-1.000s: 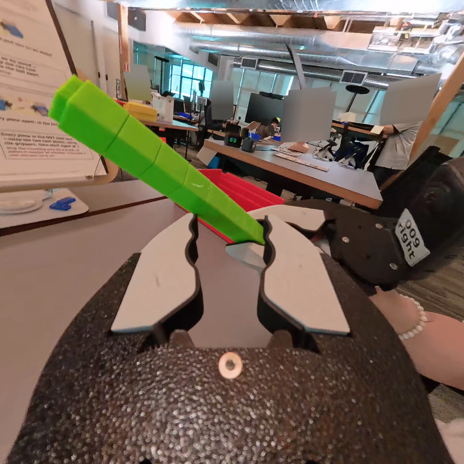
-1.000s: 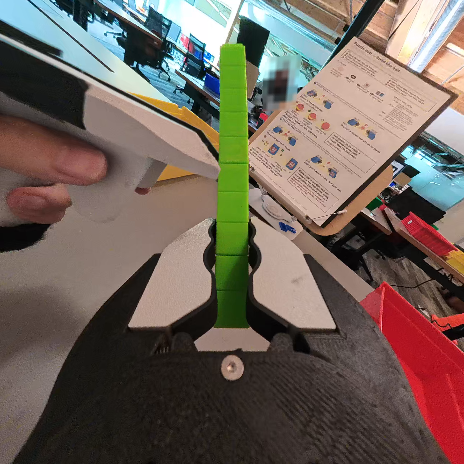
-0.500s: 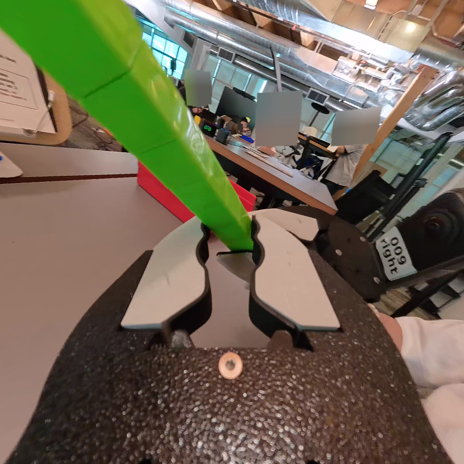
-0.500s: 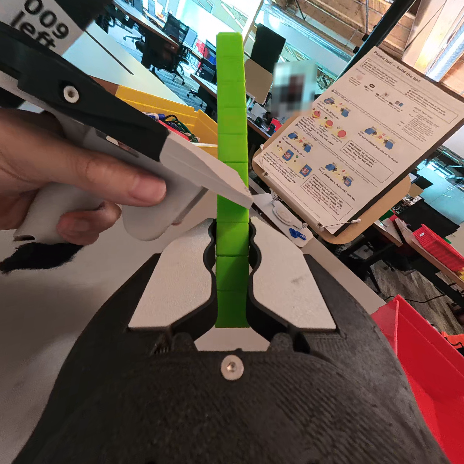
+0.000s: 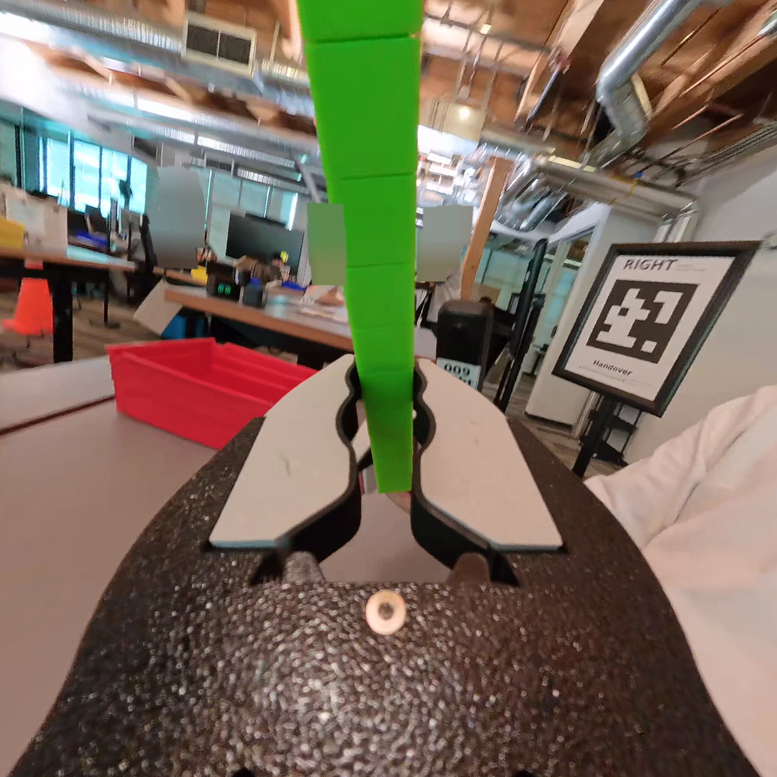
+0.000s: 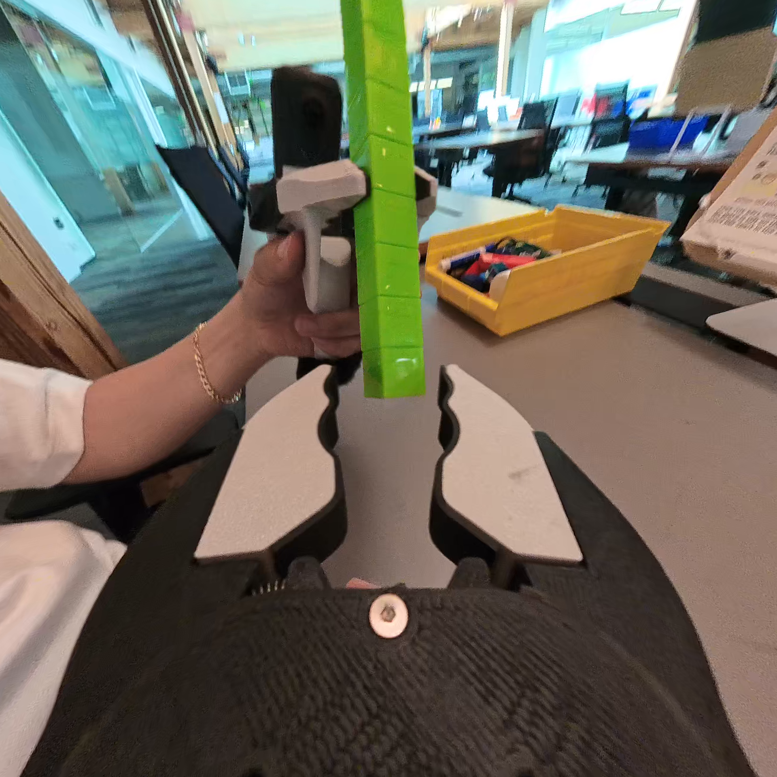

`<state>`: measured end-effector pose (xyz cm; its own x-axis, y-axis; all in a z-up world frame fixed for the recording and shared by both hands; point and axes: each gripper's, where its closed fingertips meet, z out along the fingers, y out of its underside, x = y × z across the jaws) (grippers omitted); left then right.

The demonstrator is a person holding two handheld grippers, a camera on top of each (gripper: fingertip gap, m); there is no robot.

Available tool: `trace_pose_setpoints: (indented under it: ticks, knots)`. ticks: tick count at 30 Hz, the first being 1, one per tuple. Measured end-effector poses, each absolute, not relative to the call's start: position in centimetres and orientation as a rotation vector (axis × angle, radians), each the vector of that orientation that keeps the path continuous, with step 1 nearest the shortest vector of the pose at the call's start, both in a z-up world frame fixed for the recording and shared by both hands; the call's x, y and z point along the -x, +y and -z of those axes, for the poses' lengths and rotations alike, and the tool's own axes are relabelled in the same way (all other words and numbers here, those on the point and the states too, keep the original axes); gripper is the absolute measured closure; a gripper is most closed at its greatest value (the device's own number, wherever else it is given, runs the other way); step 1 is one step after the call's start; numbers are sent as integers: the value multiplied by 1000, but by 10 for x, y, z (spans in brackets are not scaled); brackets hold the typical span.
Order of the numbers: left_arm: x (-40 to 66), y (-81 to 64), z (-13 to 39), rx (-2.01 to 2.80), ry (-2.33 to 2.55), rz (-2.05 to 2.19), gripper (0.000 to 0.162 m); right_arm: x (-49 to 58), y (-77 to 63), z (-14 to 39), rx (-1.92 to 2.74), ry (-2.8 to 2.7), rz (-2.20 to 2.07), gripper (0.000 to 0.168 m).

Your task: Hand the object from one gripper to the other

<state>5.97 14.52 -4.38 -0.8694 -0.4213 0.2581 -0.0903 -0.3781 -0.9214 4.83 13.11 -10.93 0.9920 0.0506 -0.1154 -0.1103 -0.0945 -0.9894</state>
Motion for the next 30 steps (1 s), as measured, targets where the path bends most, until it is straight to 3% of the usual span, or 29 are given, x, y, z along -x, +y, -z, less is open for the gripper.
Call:
trace_pose_setpoints:
  ticks: [6, 19, 24, 28, 30]
  knots:
    - [-46, 149, 16, 488, 1379, 2548, 140, -46, 127, 73, 1425, 60, -94, 141]
    - [-60, 129, 26, 512, 1380, 2663, 138, -52, 104, 59, 1273, 114, -210, 146]
    - [-58, 121, 34, 460, 1526, 2518, 125, -52, 84, 56, 1316, 23, -167, 146]
    - [-55, 119, 53, 449, 1752, 2399, 104, -52, 71, 56, 1371, -43, -161, 146]
    - [-52, 122, 59, 427, 1826, 2331, 107, -54, 64, 54, 1384, -61, -149, 146]
